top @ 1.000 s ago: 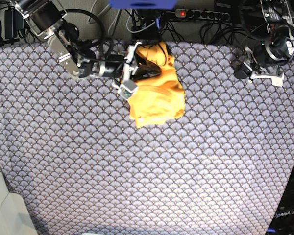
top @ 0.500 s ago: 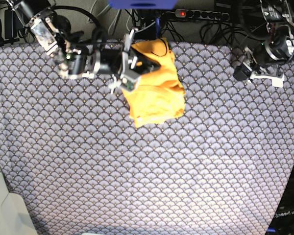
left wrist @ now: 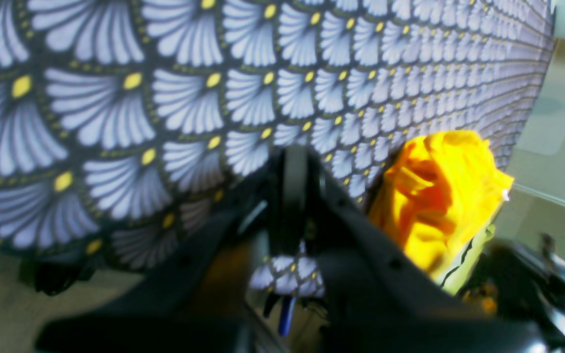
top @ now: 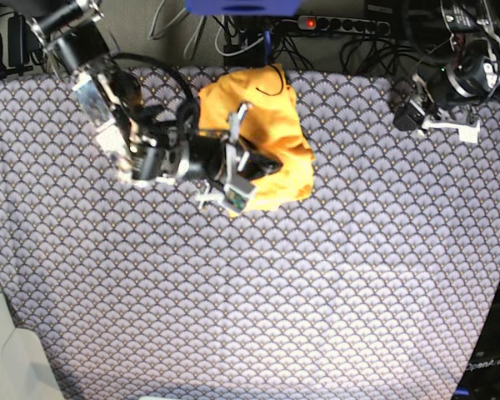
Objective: Fold the T-shirt properly
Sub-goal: 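Grasp the bundle's collar end with the right gripper and lift it, then fold the lifted end over the bundle with the right gripper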
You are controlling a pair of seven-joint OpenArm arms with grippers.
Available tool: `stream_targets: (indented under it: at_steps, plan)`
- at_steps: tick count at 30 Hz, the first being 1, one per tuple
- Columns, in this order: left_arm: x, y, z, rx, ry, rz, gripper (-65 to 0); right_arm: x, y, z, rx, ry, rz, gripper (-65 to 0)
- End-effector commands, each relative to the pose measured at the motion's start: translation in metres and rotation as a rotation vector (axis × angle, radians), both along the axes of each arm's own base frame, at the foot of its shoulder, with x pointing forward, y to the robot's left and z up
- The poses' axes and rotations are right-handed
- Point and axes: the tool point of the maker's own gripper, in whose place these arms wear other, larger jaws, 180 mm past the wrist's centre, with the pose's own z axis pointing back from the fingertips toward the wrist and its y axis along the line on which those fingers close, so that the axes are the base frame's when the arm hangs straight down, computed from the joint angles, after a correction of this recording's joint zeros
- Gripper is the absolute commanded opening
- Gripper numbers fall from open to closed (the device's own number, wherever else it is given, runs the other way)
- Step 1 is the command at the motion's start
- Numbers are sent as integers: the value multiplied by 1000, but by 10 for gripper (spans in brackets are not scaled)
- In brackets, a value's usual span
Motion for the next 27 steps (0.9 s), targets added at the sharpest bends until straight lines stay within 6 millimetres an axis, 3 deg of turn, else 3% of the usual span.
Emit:
stream_targets:
  at_steps: [1,9,16,20,27]
  plan:
    - [5,2,9,1,-31,-6,-650,14,7,15,60,-22,-8,-650]
    - [-9,0,7,9,-7,-16,-650,40,-7,-33,102,108,-138,-650]
    - [-6,-2,15,20,-31,-29,-650,58,-40,-68,72,177,-242,-650]
    - [-5,-2,15,21,-33,-30,-650,58,-42,-63,69,157,-232,-650]
    - [-5,-2,15,23,-33,-31,-650,46,-17,-7,54,14,-94,-650]
